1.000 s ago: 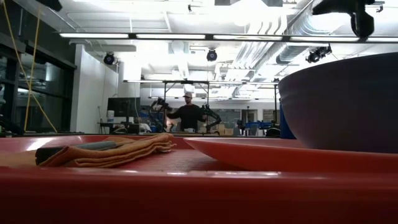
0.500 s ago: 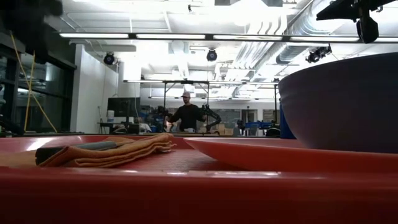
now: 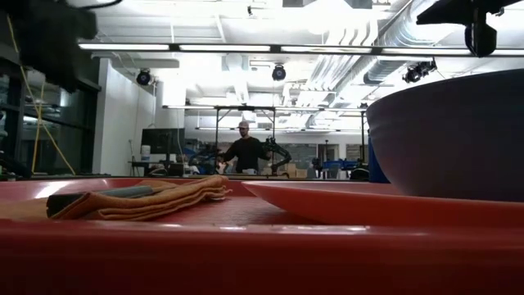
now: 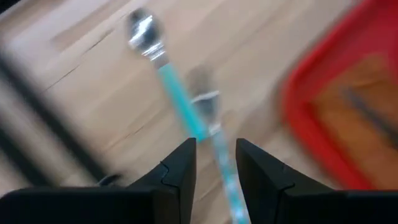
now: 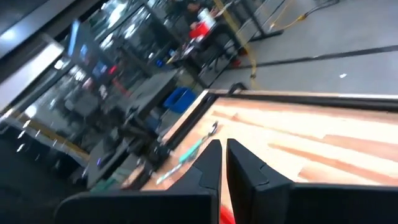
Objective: Set up tray
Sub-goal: Put the blue patterned fork on the left side of the black bread knife
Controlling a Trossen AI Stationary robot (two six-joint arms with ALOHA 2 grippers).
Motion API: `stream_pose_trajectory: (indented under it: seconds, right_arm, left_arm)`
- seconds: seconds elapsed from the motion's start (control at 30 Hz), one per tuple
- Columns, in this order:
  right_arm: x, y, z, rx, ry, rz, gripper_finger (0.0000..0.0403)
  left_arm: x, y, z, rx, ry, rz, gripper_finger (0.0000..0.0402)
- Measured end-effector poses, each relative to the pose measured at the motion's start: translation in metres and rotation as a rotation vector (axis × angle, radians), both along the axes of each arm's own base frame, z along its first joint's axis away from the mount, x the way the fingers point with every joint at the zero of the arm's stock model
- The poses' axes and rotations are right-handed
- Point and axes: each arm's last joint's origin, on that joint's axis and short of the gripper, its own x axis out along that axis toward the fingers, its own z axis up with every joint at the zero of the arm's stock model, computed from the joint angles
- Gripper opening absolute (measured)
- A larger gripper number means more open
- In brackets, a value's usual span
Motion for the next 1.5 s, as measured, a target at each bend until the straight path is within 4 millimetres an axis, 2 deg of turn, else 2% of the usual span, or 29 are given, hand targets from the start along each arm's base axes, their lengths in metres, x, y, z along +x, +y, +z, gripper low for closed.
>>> stream_pose_trajectory:
  seconds: [0.13, 0.27, 0.37, 0.57, 0.7, 0.83, 0.97, 1.2, 1.5]
  right_arm:
    - [0.001, 0.002, -0.001, -0.013, 0.022, 0.072, 0.0]
    - [0.001, 0.004, -0.001, -0.041, 0.041, 0.142, 0.0]
    - [0.002, 0.004, -0.001, -0.053, 0.049, 0.18, 0.0]
    - [0.001, 0.006, -0.001, -0.073, 0.057, 0.264, 0.0]
    - [-0.002, 0.007, 0.0, -0.077, 0.045, 0.302, 0.0]
    - [-0.005, 0.006, 0.0, -0.082, 0.032, 0.321, 0.0]
    - [-0.008, 0.006, 0.001, -0.089, 0.021, 0.322, 0.0]
    - [-0.008, 0.006, 0.0, -0.108, 0.033, 0.324, 0.0]
    - [-0.008, 0.006, 0.0, -0.112, 0.035, 0.321, 0.0]
  left_arm:
    - [0.019, -0.001, 0.002, -0.039, -0.07, -0.065, 0.0144]
    - [0.034, -0.003, -0.004, -0.131, -0.005, -0.109, 0.0144]
    - [0.045, -0.005, -0.013, -0.212, 0.02, -0.148, 0.0144]
    - [0.065, -0.008, -0.041, -0.351, -0.069, -0.212, 0.0144]
    - [0.062, -0.009, -0.068, -0.415, -0.062, -0.155, 0.0144]
    - [0.048, -0.008, -0.089, -0.444, 0.061, 0.065, 0.0144]
    - [0.045, -0.007, -0.096, -0.431, 0.098, 0.177, 0.0144]
    - [0.049, -0.006, -0.102, -0.404, 0.151, 0.202, 0.0144]
    - [0.061, -0.005, -0.122, -0.387, 0.329, 0.2, 0.0144]
